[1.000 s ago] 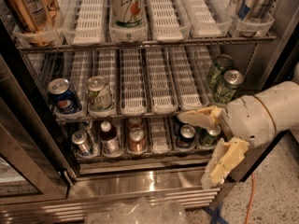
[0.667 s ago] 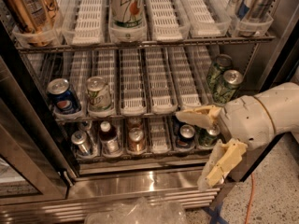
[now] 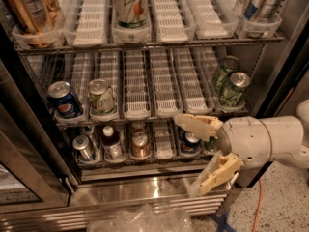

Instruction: Pick green can from middle shelf of fridge

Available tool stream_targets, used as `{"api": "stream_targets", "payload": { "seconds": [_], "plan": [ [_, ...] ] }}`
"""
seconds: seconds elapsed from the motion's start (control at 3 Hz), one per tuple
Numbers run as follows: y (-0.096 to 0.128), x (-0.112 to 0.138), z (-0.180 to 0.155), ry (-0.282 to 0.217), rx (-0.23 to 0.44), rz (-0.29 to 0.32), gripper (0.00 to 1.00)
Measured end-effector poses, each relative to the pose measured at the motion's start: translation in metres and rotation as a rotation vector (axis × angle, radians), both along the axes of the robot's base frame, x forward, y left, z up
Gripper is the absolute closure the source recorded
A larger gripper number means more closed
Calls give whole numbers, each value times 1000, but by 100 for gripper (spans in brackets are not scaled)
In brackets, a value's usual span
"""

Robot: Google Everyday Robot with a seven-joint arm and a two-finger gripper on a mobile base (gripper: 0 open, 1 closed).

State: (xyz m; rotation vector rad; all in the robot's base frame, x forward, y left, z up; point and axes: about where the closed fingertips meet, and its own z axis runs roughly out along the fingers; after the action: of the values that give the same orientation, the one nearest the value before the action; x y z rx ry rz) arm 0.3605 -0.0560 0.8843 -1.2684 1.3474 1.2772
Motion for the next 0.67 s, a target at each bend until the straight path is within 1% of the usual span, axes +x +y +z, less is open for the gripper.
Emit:
{"api": "stream_targets", "payload": {
  "seconds": [0.33,0.67],
  "plan": [
    [3,2,11,3,36,-4,0],
    [3,2,11,3,36,-4,0]
  ]
}}
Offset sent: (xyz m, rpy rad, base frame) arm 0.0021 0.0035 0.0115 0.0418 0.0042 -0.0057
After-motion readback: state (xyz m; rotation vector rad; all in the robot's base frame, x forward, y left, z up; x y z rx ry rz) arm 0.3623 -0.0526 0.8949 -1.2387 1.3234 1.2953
